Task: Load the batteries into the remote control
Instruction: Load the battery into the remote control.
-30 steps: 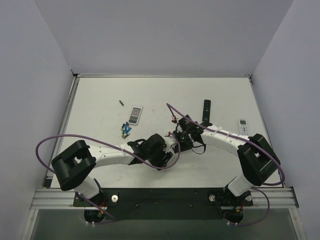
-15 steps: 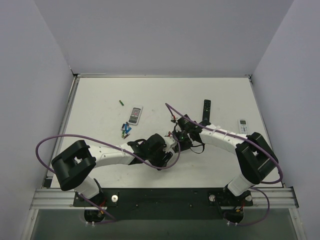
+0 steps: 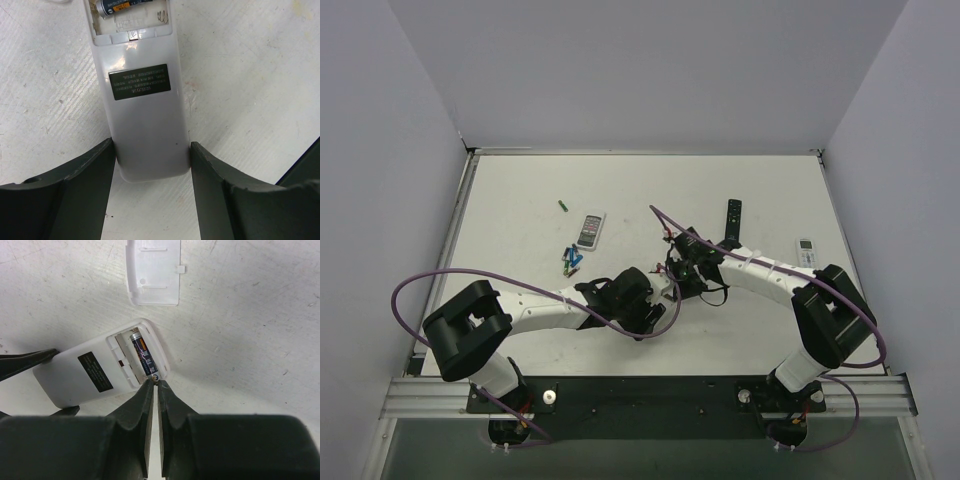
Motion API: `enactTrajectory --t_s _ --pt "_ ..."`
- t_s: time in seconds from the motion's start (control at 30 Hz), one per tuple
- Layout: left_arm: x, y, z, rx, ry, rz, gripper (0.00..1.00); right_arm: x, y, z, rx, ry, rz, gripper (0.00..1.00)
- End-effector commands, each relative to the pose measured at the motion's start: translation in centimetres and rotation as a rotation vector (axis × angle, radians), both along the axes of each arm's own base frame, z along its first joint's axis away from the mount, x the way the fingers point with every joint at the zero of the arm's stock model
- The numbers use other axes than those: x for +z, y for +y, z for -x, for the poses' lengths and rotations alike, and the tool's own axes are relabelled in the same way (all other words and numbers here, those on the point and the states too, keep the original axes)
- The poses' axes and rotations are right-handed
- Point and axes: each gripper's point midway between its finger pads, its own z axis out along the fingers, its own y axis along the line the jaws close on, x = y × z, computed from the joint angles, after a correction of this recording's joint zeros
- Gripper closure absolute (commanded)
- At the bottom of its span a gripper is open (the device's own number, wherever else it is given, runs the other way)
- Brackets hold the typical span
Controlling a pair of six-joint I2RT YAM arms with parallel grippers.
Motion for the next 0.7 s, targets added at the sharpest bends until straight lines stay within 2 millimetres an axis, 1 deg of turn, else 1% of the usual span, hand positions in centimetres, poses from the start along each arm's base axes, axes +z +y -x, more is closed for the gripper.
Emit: enactTrajectory --t_s 0.0,0.17,0.33,0.43,0.67 --pt "-0.6 1.2 0.5 0.019 0.03 -0.061 1.0 0.3 -0.1 -0.5 0.014 -0.026 0.047 0.96" --pt "-0.6 1.2 0.4 0.021 0.027 -0.059 1.0 -0.3 0.4 -0.4 0.026 -0.038 0.066 0.98" --pt "-0.5 1.2 0.5 0.02 0.027 -0.055 1.0 -1.0 0.4 -0.4 0.015 -0.04 0.085 1.0" --pt "-0.5 1.3 0.5 0.022 0.029 -0.054 1.0 -1.0 0.5 -0.6 0.011 -0.054 0.089 1.0" --pt "-0.6 1.5 0.8 0.026 0.036 -0.048 1.0 -1.7 -0.1 -1.0 -0.017 -0.062 0.125 1.0"
